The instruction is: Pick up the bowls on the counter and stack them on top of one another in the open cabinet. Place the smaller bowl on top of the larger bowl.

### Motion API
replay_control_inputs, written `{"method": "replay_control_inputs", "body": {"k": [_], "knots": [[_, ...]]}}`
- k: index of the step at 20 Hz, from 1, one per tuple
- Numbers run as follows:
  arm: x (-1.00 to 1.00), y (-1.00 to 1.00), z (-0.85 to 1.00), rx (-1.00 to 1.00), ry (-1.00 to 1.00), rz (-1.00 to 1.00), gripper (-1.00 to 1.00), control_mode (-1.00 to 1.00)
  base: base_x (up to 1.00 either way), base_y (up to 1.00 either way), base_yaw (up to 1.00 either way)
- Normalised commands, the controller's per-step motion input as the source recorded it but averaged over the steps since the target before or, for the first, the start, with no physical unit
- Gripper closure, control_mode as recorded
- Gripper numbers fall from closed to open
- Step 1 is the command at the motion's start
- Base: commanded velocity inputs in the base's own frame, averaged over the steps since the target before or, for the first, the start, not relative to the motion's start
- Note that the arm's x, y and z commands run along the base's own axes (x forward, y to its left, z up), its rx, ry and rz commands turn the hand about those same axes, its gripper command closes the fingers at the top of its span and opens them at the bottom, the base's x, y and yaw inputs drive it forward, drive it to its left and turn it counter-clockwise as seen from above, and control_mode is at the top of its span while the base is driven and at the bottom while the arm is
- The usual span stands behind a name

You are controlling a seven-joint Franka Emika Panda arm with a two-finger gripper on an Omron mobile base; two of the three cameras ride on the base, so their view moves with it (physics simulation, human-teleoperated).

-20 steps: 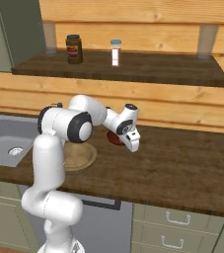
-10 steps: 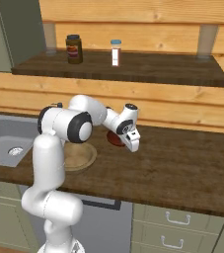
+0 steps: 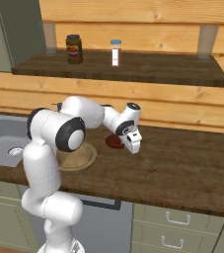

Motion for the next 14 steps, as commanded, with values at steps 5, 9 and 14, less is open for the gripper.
{"method": "replay_control_inputs", "body": {"k": [5,9,14], "knots": [[-0.73,-0.05,0.31,0.07,-0.12,0.00,1.00,-1.00,0.00,0.00,0.00],[-0.66,-0.03,0.47,0.09,-0.20,0.00,1.00,-1.00,0.00,0.00,0.00],[-0.49,0.00,0.70,0.09,-0.16,0.00,1.00,-1.00,0.00,0.00,0.00]]}}
